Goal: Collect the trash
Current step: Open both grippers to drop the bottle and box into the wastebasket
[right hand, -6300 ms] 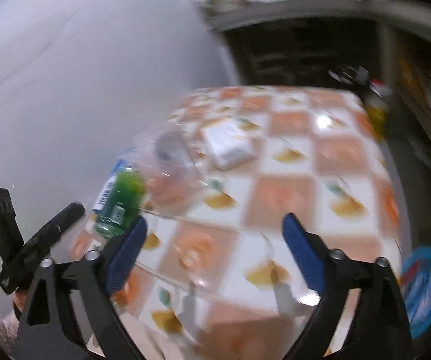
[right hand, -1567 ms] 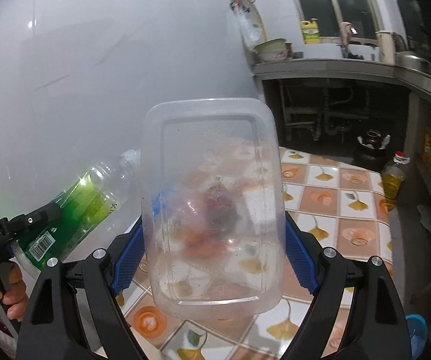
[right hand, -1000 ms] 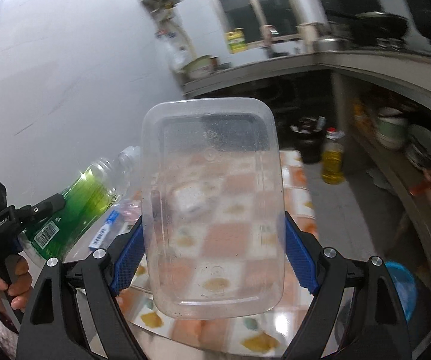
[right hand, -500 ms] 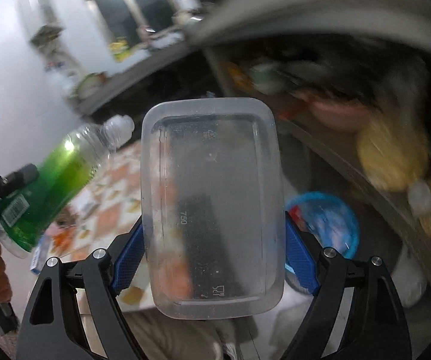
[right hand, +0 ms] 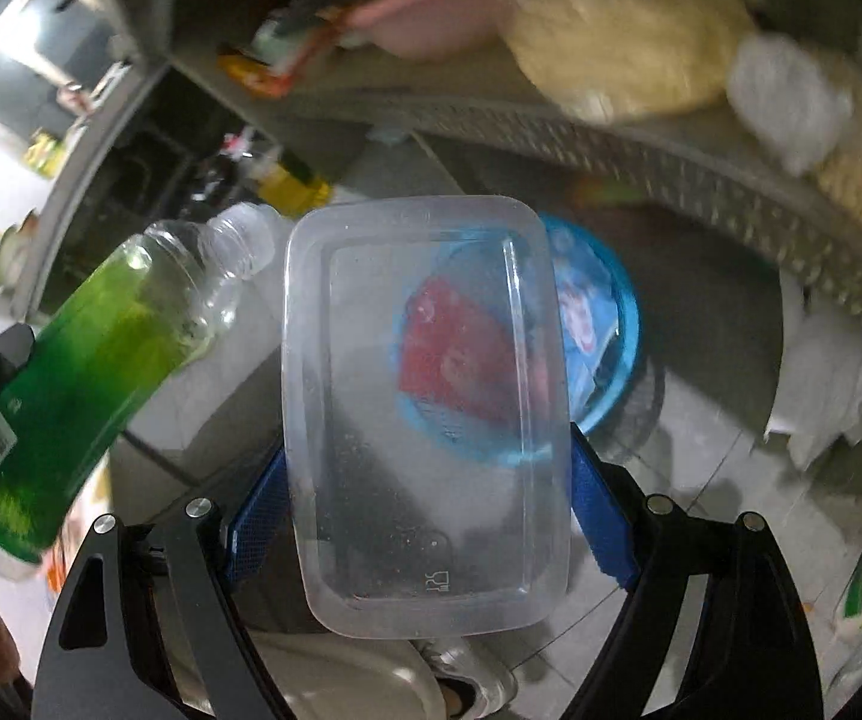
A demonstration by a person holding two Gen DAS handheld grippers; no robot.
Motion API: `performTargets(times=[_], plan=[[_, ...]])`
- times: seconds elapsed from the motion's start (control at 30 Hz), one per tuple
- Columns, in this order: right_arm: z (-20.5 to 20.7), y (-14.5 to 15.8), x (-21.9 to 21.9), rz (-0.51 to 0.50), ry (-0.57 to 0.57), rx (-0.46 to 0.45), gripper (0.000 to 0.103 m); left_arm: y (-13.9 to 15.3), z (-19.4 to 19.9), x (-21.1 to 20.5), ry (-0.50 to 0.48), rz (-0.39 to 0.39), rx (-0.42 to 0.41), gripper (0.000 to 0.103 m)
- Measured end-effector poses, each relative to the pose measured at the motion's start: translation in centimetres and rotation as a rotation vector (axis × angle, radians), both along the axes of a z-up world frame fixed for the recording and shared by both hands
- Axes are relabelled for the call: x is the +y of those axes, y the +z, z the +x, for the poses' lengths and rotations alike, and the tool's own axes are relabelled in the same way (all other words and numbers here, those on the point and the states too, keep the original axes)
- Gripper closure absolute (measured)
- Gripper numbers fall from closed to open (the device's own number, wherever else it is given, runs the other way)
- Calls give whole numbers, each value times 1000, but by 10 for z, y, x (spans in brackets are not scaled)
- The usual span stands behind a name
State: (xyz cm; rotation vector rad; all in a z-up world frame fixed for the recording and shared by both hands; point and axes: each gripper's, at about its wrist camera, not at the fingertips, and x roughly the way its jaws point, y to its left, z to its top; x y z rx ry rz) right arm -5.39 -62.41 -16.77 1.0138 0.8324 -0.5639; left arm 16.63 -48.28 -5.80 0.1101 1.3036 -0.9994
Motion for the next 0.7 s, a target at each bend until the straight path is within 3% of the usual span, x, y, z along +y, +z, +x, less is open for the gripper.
performTargets(times=[0.13, 0.37, 0.53, 0.7], plan=[[17, -36, -20, 50, -34, 48, 21, -38, 13, -33, 2, 69, 42, 50], [54, -73, -63, 65, -107, 112, 17, -74, 29, -76, 5, 122, 82, 49], [74, -95, -78, 52, -131, 176, 16, -82, 42, -84, 22, 100, 95, 47], [74, -106, -73, 44, -144, 186, 16, -63, 44, -74, 6, 49, 69, 43]])
